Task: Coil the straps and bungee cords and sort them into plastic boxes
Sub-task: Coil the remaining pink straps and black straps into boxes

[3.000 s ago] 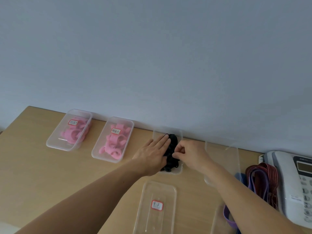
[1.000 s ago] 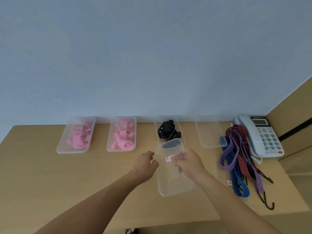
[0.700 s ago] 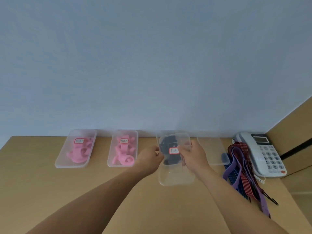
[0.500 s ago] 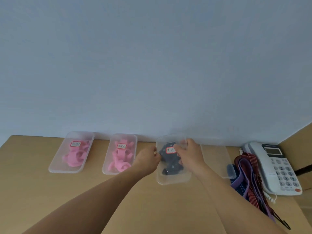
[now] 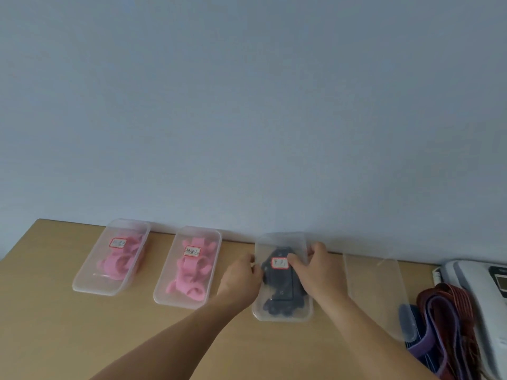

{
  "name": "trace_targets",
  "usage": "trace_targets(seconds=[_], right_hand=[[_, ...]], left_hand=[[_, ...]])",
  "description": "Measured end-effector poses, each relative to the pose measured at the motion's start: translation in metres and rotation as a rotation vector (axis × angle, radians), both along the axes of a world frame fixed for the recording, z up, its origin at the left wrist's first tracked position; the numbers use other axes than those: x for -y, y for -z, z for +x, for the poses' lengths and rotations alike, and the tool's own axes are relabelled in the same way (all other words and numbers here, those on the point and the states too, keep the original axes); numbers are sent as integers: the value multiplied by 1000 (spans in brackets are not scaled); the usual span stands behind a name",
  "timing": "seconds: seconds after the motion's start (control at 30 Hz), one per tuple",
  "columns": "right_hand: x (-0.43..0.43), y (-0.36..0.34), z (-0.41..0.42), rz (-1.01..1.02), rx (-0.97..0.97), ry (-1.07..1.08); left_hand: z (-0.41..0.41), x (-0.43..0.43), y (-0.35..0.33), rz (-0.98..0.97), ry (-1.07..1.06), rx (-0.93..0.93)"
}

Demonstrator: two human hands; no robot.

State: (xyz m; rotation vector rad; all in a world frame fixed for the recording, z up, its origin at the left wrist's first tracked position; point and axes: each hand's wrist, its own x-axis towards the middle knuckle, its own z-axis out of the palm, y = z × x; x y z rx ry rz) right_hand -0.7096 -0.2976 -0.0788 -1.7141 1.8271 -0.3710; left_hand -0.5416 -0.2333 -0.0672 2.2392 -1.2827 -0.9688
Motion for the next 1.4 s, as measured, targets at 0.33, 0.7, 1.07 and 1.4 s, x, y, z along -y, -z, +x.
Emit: trace_targets(seconds=[0.33, 0.7, 1.07, 1.4], right_hand=[[-2, 10, -5, 178, 299, 98], [-16, 11, 1, 100, 243, 156], [7, 8, -14, 86, 229, 72], [22, 19, -1, 99, 382, 165]], left_hand=[[3, 2, -2, 24, -11, -85], [-40, 7, 4, -190, 587, 527], [-42, 6, 27, -180, 693, 603], [-43, 5, 27, -184, 693, 602]])
